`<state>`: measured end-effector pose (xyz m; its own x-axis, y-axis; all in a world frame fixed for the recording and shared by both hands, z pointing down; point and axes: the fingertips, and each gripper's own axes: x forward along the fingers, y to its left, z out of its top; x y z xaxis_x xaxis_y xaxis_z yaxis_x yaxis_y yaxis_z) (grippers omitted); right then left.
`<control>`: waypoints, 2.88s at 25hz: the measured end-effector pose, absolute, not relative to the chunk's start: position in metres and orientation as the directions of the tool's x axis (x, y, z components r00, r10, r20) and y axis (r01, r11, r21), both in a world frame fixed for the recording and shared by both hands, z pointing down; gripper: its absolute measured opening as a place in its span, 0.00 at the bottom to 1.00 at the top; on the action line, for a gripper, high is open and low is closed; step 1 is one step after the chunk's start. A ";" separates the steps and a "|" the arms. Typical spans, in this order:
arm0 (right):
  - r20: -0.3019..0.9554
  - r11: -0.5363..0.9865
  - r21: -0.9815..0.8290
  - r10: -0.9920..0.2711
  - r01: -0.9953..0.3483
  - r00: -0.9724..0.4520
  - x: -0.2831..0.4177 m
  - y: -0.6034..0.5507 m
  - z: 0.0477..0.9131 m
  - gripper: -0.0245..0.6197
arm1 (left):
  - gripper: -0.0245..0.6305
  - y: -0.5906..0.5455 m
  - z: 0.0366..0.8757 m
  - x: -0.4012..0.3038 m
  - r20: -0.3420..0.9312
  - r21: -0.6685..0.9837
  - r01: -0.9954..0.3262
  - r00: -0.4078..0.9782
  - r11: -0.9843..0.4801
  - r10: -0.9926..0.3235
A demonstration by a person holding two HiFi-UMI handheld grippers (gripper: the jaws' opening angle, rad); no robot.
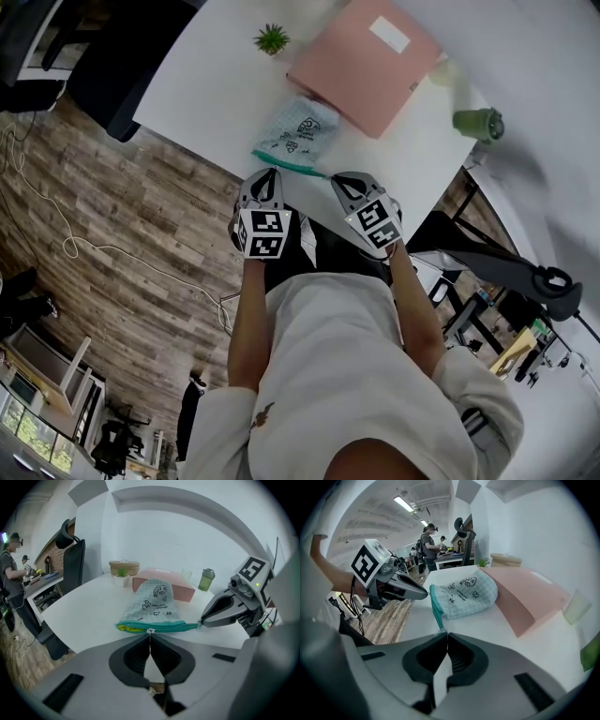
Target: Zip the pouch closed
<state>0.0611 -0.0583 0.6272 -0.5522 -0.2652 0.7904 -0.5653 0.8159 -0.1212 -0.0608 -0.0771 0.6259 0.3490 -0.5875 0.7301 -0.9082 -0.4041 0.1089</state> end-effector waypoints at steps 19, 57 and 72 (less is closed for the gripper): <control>0.798 0.796 -0.105 -0.291 -0.597 -0.528 0.063 -0.065 0.626 0.05 | 0.04 -0.098 0.627 -0.102 0.728 0.088 -0.917 0.325 -0.388 -0.603; 0.299 0.574 0.158 -0.804 -0.804 -0.515 0.022 -0.094 0.400 0.49 | 0.46 -0.100 0.418 -0.123 0.277 -0.031 -0.903 0.403 -0.428 -0.872; 0.026 0.526 0.159 -0.848 -0.836 -0.529 0.072 -0.062 0.290 0.58 | 0.59 -0.048 0.294 -0.085 0.065 -0.120 -0.946 0.294 -0.300 -0.954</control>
